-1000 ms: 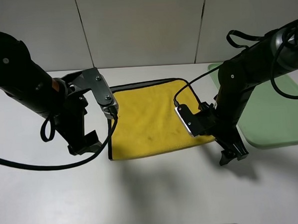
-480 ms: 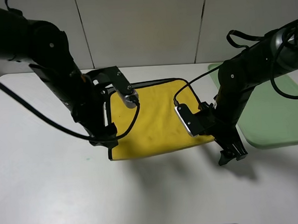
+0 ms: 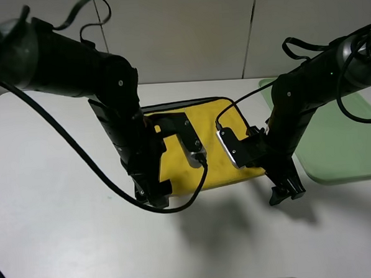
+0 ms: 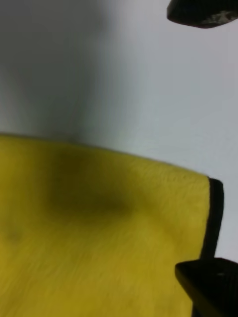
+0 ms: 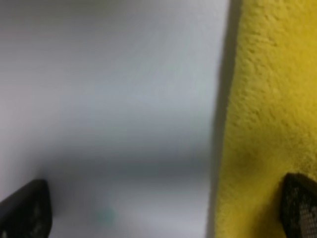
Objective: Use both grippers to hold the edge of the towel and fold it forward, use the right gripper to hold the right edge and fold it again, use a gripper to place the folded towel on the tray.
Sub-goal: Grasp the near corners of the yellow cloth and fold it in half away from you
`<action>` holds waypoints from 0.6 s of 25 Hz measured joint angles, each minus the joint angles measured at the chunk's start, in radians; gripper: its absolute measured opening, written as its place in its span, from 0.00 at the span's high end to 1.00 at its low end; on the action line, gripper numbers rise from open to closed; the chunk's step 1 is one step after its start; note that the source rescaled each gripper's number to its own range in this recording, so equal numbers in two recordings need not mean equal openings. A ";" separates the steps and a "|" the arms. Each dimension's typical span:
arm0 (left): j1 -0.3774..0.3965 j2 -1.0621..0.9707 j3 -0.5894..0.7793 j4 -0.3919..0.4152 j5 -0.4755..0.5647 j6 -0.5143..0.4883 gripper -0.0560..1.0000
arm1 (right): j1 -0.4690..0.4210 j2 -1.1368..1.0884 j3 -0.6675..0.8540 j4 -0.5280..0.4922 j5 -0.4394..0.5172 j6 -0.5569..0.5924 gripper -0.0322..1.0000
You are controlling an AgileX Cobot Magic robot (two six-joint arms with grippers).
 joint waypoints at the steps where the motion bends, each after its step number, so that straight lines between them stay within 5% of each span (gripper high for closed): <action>1: 0.000 0.013 0.000 0.002 0.000 0.000 0.08 | 0.000 0.000 0.000 0.001 -0.001 0.000 0.00; 15: 0.000 0.116 -0.049 -0.021 -0.033 0.000 0.08 | 0.000 0.001 0.000 0.032 -0.009 0.000 0.00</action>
